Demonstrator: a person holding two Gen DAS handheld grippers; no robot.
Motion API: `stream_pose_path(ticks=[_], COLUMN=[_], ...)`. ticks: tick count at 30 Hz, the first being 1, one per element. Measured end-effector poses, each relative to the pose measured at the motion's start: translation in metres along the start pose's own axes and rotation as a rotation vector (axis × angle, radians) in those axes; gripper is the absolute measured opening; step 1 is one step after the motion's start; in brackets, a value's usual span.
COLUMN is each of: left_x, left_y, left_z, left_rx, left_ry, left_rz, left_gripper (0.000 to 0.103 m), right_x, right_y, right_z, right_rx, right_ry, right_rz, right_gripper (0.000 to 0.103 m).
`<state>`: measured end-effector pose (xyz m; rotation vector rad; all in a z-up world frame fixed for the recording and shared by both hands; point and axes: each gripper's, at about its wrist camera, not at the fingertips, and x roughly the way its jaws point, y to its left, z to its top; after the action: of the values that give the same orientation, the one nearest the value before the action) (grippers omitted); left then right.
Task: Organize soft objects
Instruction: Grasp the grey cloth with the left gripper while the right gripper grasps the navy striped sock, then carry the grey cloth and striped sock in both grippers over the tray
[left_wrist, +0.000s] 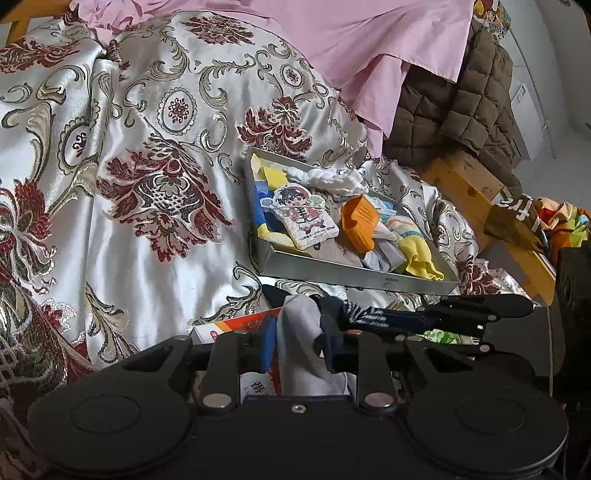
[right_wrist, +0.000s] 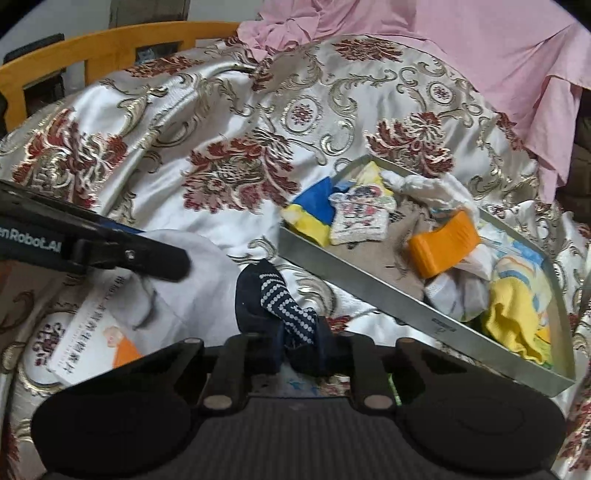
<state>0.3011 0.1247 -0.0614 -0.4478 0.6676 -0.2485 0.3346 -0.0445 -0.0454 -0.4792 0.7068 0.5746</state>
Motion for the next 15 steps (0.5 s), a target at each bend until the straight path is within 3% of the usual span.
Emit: stream_pose_path(ticks=[3,5,10,15], left_x=[0.001,0.002,0.003,0.007], left_y=[0.000,0.000,-0.002,-0.006], left_z=[-0.001,-0.001,-0.002,-0.003], left_rx=[0.003,0.002,0.002,0.041], left_ry=[0.004,0.013,0.015,0.015], left_rz=[-0.005,-0.006,-0.034,-0.035], left_gripper=[0.025,0.030,0.040,0.039], right_x=[0.001,0.003,0.006,0.016], right_y=[-0.002,-0.002,-0.002,0.001], right_z=[0.000,0.000,0.002,0.005], right_rx=[-0.008,-0.010,-0.026,-0.054], right_ry=[0.011,0.021,0.041,0.069], right_rz=[-0.019,-0.008,0.032,0.026], right_gripper=[0.016,0.017,0.031,0.034])
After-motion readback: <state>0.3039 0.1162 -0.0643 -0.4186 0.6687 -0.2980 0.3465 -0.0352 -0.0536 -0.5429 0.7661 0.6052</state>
